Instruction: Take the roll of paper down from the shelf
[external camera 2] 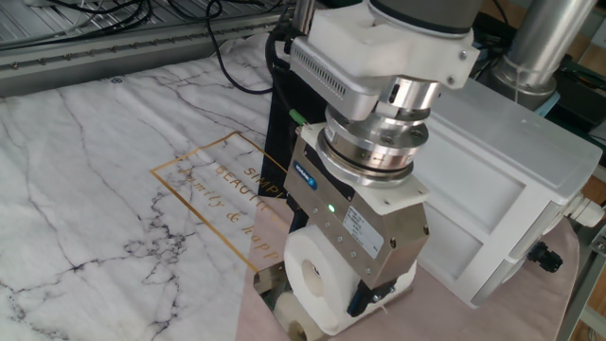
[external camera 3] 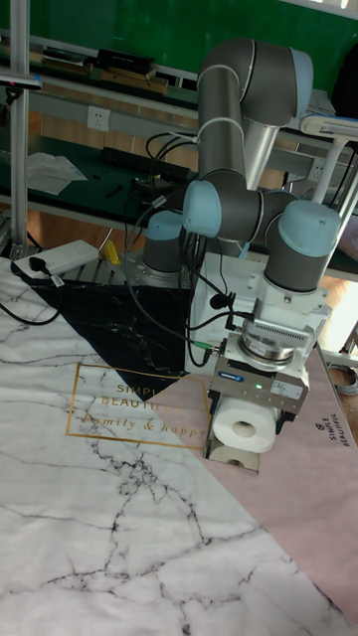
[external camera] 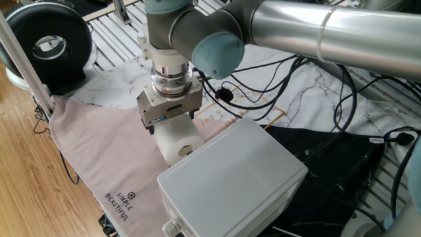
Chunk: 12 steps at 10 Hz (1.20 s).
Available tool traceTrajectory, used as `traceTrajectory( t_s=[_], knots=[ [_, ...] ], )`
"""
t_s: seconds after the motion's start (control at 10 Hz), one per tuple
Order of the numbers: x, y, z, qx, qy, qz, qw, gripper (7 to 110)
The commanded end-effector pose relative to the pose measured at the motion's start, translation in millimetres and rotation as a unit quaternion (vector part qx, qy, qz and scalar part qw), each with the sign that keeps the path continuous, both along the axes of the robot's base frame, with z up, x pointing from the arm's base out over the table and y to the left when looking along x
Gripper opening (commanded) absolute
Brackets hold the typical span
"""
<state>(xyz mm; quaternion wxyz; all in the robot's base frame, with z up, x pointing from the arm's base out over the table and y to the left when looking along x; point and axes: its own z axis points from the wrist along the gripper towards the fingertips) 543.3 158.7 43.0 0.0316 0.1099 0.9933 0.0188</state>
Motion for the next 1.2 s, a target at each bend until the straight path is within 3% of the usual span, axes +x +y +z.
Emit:
traceTrajectory(
  t_s=[0.0,0.4,1.1],
  knots=[
    [2.1,3,0.5,0.002,-0.019,-0.004,0.9998,107],
    [-6.7,12,7.0,-0.002,-0.029,-0.003,0.9996,107],
    [-19.0,11,-4.2,-0.009,-0.044,0.029,0.9986,107]
  ],
)
